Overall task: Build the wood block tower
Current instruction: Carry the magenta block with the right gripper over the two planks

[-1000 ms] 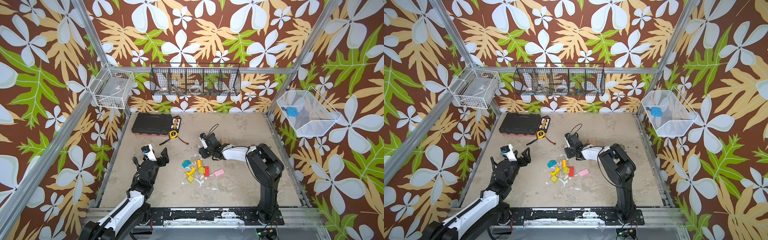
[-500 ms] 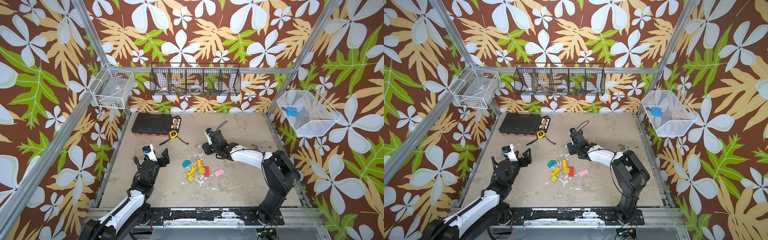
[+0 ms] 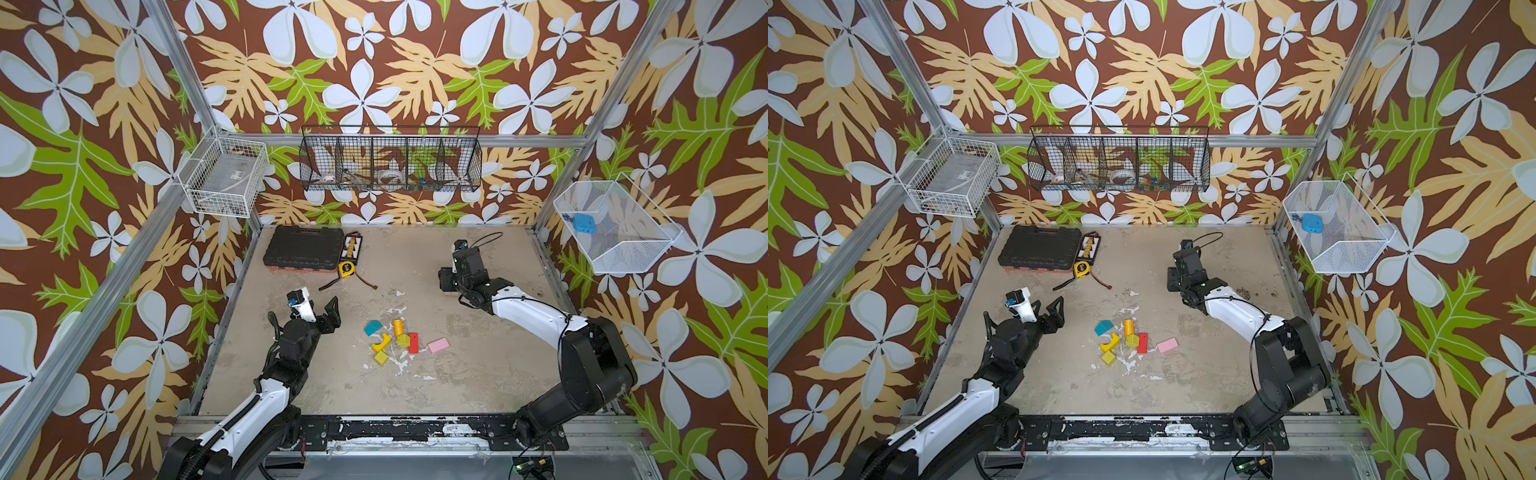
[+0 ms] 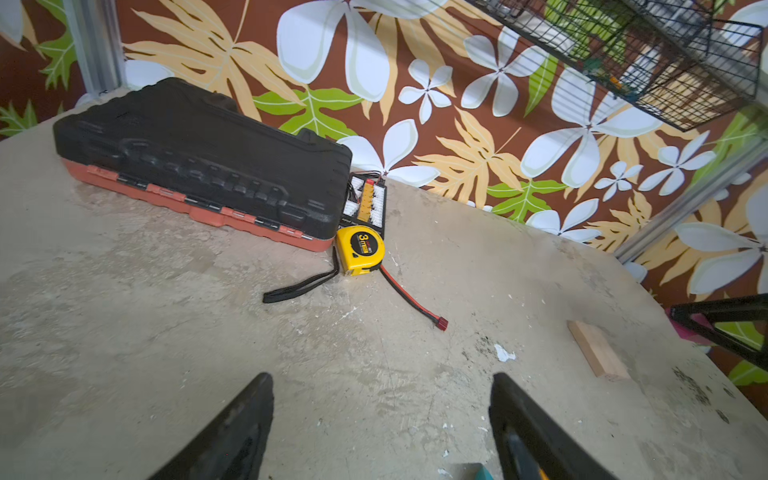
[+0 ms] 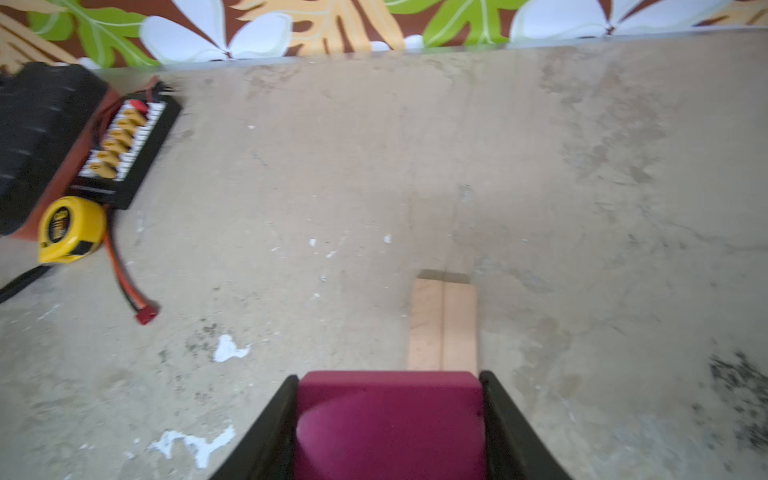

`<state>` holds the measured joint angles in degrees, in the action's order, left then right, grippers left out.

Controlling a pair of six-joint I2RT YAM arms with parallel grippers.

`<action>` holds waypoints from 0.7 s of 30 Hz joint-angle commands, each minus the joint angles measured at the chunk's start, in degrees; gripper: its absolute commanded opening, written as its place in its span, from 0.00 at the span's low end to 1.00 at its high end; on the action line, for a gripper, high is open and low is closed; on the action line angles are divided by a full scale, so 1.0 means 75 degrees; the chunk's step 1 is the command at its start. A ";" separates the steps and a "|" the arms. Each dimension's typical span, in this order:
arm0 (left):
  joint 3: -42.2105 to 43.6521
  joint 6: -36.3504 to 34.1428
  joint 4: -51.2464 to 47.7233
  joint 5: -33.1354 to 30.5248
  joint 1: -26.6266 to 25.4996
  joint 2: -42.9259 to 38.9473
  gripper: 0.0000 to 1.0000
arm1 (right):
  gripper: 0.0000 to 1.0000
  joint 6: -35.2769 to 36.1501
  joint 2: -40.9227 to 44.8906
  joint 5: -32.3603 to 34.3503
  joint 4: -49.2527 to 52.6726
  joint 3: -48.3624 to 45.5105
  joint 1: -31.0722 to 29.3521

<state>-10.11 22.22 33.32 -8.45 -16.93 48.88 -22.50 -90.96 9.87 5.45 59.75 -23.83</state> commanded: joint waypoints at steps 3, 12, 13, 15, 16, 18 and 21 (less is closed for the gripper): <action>0.0077 -0.0192 0.0356 0.0410 0.0001 -0.0054 0.85 | 0.30 -0.0035 -0.0102 -0.0038 0.0163 0.0038 0.0235; -0.0171 -0.0220 0.0280 0.0532 0.0003 0.0450 0.82 | 0.28 0.0058 -0.0681 -0.0117 0.0237 0.0282 0.0318; -0.0170 -0.0220 0.0280 0.0540 0.0001 0.0447 0.82 | 0.28 0.0047 -0.0725 -0.0152 0.0214 0.0284 0.0319; -0.0168 -0.0209 0.0280 0.0508 0.0004 0.0435 0.81 | 0.27 0.0036 -0.0802 -0.0248 0.0120 0.0232 0.0319; -0.0159 -0.0208 0.0280 0.0486 0.0006 0.0429 0.81 | 0.27 0.0035 -0.0858 -0.0251 0.0120 0.0228 0.0316; -0.0150 -0.0198 0.0291 0.0457 -0.0004 0.0420 0.82 | 0.27 0.0047 -0.0965 -0.0204 0.0193 0.0331 0.0318; -0.0164 -0.0183 0.0284 0.0366 0.0006 0.0431 0.82 | 0.26 0.0030 -0.1089 -0.0179 0.0268 0.0469 0.0313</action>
<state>-10.87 20.88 34.13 -4.69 -16.95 52.12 -22.26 -98.74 8.40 7.29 62.48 -21.43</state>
